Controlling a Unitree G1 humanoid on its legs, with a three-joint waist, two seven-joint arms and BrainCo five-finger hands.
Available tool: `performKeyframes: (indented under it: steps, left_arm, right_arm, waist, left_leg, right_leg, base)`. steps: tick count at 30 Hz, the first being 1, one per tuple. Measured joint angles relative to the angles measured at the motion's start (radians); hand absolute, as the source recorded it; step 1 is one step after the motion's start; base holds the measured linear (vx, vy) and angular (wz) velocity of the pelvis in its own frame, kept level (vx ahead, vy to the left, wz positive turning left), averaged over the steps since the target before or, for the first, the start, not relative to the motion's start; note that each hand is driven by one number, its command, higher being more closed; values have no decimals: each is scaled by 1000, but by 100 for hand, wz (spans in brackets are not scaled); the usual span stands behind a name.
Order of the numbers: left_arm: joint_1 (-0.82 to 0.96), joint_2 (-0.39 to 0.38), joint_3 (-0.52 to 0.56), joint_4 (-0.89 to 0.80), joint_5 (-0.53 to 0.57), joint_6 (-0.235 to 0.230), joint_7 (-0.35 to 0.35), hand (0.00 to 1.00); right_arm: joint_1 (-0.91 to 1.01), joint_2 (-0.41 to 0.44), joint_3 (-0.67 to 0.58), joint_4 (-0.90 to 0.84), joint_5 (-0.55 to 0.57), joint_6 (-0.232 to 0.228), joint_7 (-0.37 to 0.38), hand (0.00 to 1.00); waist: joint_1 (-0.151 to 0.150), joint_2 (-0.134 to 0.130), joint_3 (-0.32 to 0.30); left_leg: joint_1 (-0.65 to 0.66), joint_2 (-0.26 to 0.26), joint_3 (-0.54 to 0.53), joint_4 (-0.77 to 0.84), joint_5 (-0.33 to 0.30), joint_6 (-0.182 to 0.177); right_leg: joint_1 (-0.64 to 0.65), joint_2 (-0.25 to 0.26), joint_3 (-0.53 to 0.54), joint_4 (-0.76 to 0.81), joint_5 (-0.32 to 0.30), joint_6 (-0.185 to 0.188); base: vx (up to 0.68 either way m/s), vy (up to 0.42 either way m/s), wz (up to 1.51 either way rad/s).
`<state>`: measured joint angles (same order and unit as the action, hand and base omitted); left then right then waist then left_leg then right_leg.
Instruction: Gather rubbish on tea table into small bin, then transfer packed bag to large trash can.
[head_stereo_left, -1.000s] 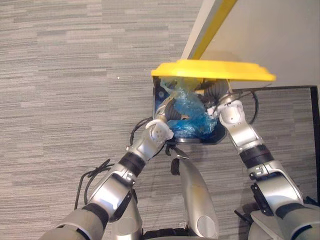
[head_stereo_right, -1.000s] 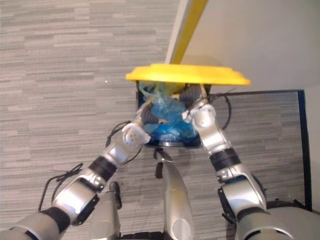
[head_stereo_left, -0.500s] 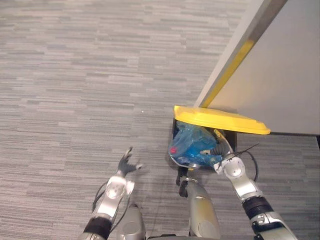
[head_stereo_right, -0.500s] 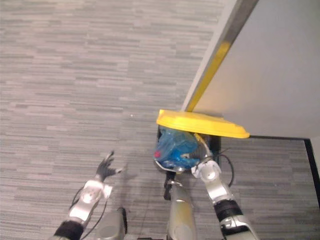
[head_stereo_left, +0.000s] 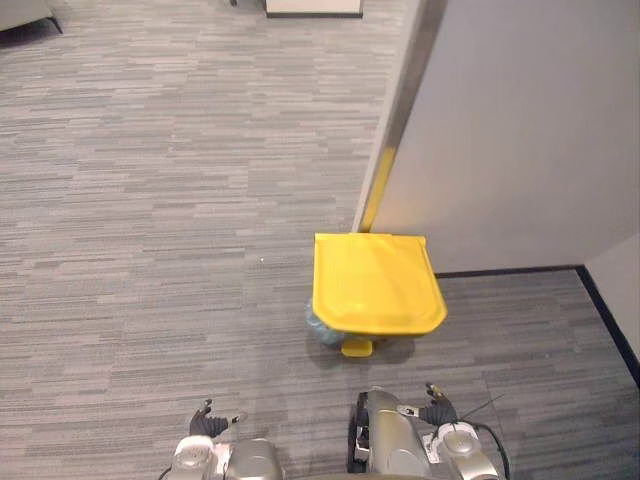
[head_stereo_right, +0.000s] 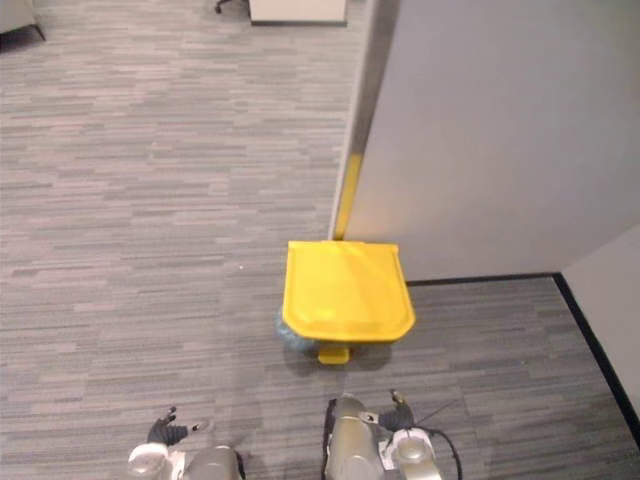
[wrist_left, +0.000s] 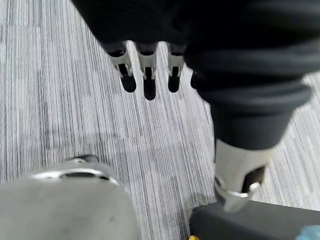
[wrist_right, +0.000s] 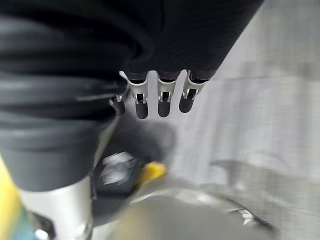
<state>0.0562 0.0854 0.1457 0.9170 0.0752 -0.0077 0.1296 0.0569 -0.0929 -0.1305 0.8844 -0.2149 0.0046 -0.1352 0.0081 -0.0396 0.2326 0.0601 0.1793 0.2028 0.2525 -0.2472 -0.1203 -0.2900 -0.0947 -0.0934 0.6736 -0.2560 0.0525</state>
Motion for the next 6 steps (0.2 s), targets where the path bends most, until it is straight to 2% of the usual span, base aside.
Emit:
performKeyframes:
  steps: [1, 2, 3, 5, 6]
  left_arm:
    - [-9, -36, 18, 15, 7, -2, -3, 0]
    - [-20, -42, 23, 31, 1, -3, -5, 0]
    - [-23, -43, 23, 39, -2, -3, -5, 0]
    - [-24, -59, 42, 62, -20, -2, -4, 0]
    - [-17, -66, 55, 73, -27, -2, -3, 0]
  right_arm:
    - [-3, 9, -23, 9, 21, 0, -3, 0]
    - [-16, 10, -42, 37, 30, 0, -4, 0]
    - [-15, 10, -48, 43, 36, 2, -6, 0]
    - [3, 9, -75, 77, 43, 5, -9, 0]
    - [15, 7, -96, 98, 43, 11, -14, 0]
  waist:
    - [7, 3, -25]
    - [0, 18, -30]
    - [-3, 21, -39]
    - [-5, 32, -72]
    - [-5, 49, -86]
  left_leg:
    - [4, 4, 36, -36, 22, -16]
    - [14, 15, 47, -64, 40, -21]
    - [15, 16, 46, -73, 45, -19]
    - [22, 21, 23, -112, 67, 8]
    - [37, 22, 4, -138, 79, 23]
  right_leg:
    - [12, 18, -8, -87, -25, -74]
    - [15, 38, -5, -113, -9, -84]
    - [16, 43, -5, -122, -7, -83]
    - [40, 63, -11, -187, 15, -71]
    - [70, 73, -17, -232, 34, -65]
  base:
    - [0, -147, -64]
    - [-38, -142, -53]
    - [-84, -98, -21]
    - [-48, -47, 9]
    - [-3, -3, 12]
